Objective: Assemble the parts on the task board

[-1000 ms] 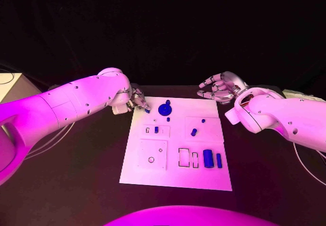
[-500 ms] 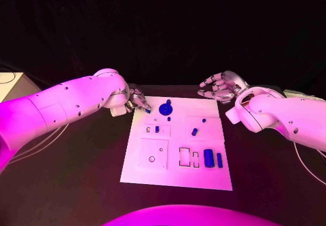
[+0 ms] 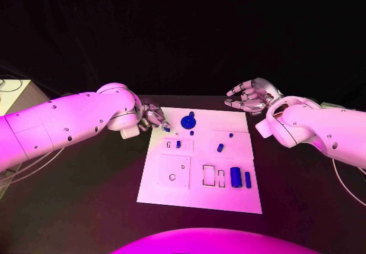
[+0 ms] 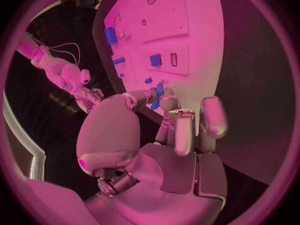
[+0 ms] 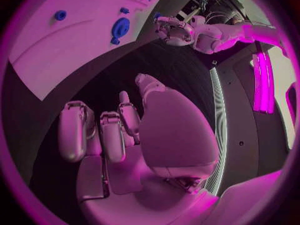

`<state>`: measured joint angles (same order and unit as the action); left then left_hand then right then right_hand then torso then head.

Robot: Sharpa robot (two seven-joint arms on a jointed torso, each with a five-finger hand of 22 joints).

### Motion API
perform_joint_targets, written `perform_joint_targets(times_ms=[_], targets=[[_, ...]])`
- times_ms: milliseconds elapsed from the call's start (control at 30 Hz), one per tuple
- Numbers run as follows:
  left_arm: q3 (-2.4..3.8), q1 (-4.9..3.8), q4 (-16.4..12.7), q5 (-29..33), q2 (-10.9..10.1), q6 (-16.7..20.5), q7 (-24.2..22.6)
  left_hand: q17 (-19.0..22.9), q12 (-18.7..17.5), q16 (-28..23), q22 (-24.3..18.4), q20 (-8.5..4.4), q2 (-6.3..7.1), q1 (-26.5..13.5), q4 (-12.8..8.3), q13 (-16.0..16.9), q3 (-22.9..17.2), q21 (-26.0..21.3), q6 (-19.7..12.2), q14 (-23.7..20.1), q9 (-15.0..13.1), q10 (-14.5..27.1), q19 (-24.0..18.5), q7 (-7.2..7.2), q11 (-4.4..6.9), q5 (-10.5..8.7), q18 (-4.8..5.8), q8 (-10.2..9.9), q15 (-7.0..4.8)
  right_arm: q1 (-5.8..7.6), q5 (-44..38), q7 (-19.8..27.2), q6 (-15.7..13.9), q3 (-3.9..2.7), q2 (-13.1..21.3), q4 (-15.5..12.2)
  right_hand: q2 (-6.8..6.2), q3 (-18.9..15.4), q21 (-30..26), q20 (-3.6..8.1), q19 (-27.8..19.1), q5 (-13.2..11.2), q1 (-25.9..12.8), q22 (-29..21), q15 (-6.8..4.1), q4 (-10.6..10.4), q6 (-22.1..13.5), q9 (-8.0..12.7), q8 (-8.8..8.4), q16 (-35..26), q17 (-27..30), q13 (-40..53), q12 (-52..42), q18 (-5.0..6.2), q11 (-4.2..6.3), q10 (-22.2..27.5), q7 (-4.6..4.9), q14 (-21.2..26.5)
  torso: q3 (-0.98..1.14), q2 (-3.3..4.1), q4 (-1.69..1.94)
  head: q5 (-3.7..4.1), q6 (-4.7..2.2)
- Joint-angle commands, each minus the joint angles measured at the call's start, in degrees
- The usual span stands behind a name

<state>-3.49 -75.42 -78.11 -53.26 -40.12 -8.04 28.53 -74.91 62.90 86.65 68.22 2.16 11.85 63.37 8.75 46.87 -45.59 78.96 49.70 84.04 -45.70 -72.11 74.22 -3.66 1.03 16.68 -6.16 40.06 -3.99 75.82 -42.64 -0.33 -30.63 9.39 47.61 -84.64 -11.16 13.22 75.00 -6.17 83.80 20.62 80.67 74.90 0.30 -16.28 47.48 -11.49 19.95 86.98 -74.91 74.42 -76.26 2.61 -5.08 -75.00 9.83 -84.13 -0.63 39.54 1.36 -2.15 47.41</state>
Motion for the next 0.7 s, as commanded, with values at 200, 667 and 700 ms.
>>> perform_joint_targets(times_ms=[200,667,700], targets=[[-0.45,1.08,-3.2,-5.4,-0.8,5.7,0.1,-8.4,0.2,0.3,0.1,-0.05,-0.04,-0.6,-9.9,-0.1,-10.1,0.4,1.0,4.2,-4.2,-0.4,0.4,0.45,0.14,0.39,1.01,0.3,-0.41,-0.08,0.1,0.9,0.9,-0.01,0.0,0.1,-0.02,0.5,-0.4,-0.25,0.0,0.4,-0.6,6.5,0.29,-0.1,-0.3,0.1,-0.27,-0.4,-9.2,-0.1,0.1,0.73,0.11,0.4,0.01,-4.0,-0.20,-0.41,0.53,-0.16,0.43],[-1.03,2.43,-4.8,-8.3,-0.8,3.7,0.6,-8.3,-0.1,0.2,-0.2,-0.08,0.07,-0.6,-10.0,-0.4,-10.2,0.2,1.0,4.1,-4.2,-0.2,0.2,0.46,0.16,0.40,0.93,0.3,-0.43,-0.14,0.3,1.1,1.0,-0.01,0.0,0.3,-0.01,0.5,-0.6,-0.25,-0.1,0.4,-0.6,6.4,0.28,-0.1,-0.3,0.1,-0.26,-0.4,-9.1,-0.2,0.2,0.77,0.11,0.5,0.01,-4.0,-0.18,-0.23,0.51,-0.20,0.96],[-1.08,2.49,-4.8,-8.4,-0.8,3.5,0.6,-8.3,-0.1,0.2,-0.2,-0.08,0.07,-0.6,-10.0,-0.4,-10.2,0.2,1.0,4.1,-4.2,-0.2,0.2,0.46,0.16,0.40,0.93,0.3,-0.43,-0.15,0.3,1.1,1.0,-0.01,0.0,0.3,-0.01,0.5,-0.6,-0.25,-0.1,0.4,-0.6,6.4,0.28,-0.1,-0.3,0.1,-0.26,-0.4,-9.1,-0.2,0.2,0.77,0.11,0.5,0.01,-4.0,-0.17,-0.23,0.50,-0.23,1.01]])
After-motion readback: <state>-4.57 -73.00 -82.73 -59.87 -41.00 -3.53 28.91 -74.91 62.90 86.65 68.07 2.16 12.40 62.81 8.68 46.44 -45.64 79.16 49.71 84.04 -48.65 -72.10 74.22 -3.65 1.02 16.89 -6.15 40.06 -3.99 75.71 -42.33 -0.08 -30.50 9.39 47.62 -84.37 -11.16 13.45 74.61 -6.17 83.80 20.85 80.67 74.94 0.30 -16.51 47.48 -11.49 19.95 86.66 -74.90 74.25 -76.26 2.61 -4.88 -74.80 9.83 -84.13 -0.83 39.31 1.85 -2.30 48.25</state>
